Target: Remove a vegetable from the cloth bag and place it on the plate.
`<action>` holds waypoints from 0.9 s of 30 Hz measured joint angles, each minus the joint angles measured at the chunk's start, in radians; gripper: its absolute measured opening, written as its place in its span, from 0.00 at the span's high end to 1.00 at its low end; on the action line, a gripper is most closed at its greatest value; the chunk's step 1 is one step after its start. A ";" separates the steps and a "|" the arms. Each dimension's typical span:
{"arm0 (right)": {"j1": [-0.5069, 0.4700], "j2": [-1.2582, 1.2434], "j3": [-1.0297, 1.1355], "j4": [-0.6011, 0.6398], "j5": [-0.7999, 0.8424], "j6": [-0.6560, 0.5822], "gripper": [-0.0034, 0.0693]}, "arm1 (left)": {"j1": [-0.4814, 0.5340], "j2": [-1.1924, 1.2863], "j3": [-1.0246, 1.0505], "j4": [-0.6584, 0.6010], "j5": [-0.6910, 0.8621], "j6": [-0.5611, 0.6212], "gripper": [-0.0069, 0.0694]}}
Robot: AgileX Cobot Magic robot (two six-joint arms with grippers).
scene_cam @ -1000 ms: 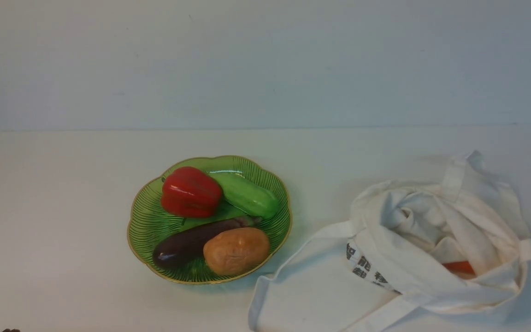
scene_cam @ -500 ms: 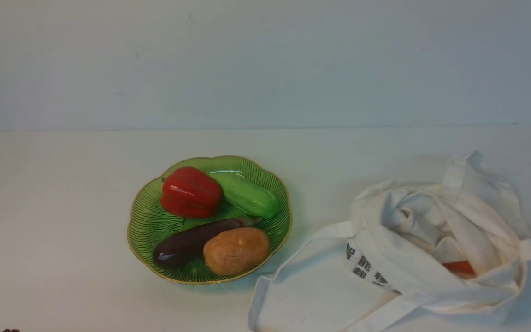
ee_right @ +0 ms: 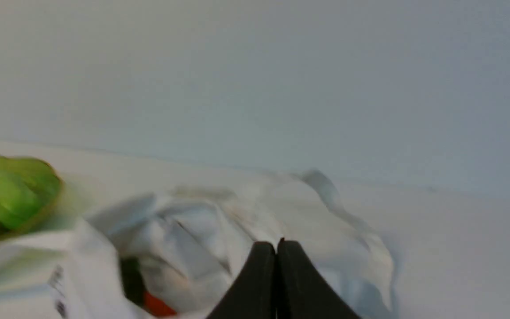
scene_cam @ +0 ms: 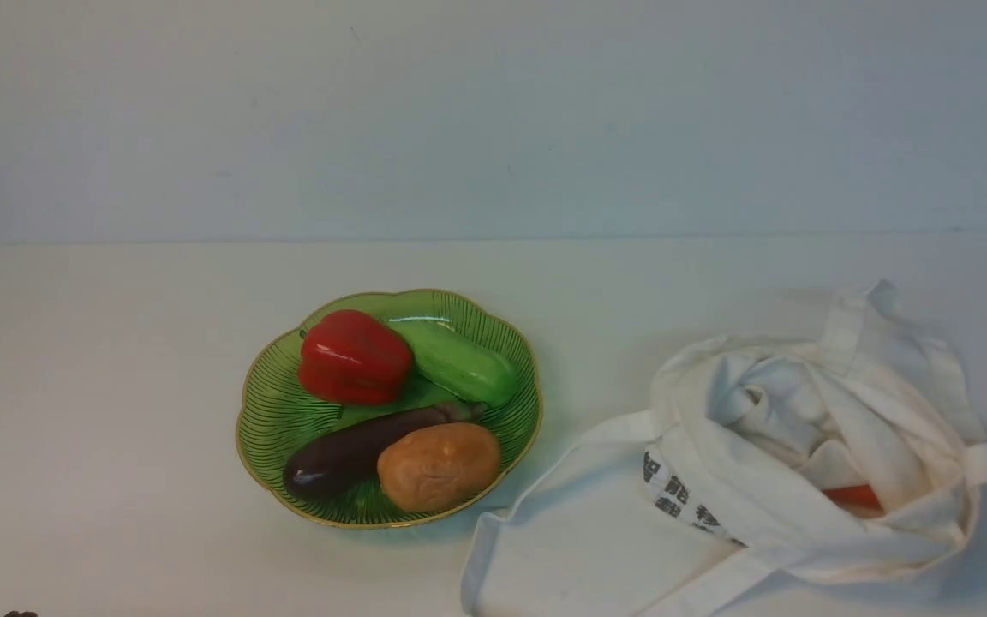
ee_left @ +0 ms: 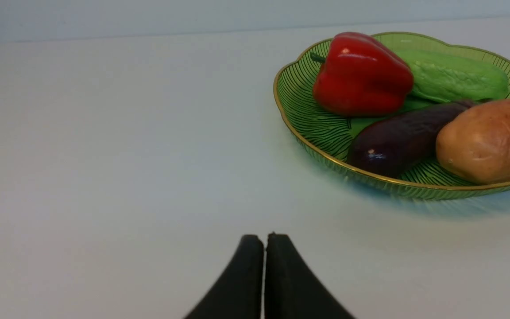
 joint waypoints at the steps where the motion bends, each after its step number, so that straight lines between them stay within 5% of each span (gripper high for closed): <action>1: -0.038 -0.005 0.037 0.000 0.007 0.000 0.97 | 0.000 0.000 0.000 0.000 0.000 0.000 0.92; 6: -0.126 -0.035 0.062 0.003 0.080 0.000 0.97 | 0.000 0.000 0.000 0.000 0.000 0.000 0.92; 27: -0.131 -0.038 0.061 0.000 0.086 -0.008 0.97 | 0.000 0.000 0.000 0.000 0.000 0.000 0.92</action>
